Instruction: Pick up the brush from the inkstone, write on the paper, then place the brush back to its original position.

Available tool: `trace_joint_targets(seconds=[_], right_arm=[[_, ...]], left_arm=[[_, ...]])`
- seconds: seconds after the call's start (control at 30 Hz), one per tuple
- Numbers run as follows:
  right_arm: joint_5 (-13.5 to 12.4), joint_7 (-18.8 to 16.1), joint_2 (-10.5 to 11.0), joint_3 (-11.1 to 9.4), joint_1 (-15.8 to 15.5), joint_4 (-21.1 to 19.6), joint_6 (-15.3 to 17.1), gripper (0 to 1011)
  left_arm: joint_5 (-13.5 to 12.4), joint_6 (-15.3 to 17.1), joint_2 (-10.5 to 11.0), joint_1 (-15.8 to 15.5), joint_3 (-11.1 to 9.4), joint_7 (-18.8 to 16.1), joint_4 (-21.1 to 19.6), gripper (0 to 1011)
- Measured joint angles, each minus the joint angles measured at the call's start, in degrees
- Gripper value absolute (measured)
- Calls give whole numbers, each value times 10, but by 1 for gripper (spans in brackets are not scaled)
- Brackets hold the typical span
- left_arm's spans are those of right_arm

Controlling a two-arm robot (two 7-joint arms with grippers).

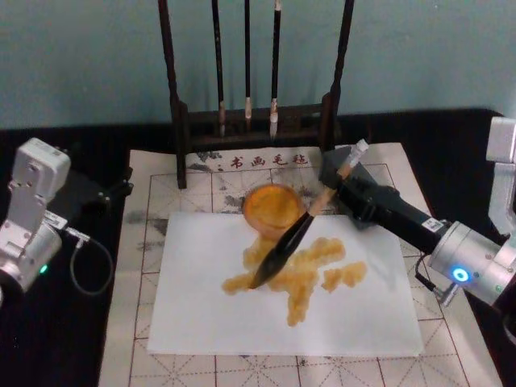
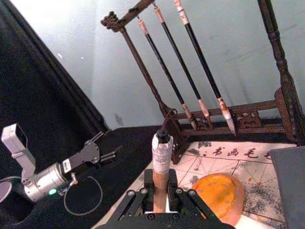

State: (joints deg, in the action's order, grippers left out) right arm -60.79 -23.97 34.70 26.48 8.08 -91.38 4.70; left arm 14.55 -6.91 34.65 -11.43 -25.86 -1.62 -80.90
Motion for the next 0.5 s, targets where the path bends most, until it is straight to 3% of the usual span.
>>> trace_joint_targets(seconds=[0.5], right_arm=[[26, -12, 27, -9, -31, -39, 2, 179]], left_arm=[[0, 0, 0, 0, 0, 0, 0, 1001]])
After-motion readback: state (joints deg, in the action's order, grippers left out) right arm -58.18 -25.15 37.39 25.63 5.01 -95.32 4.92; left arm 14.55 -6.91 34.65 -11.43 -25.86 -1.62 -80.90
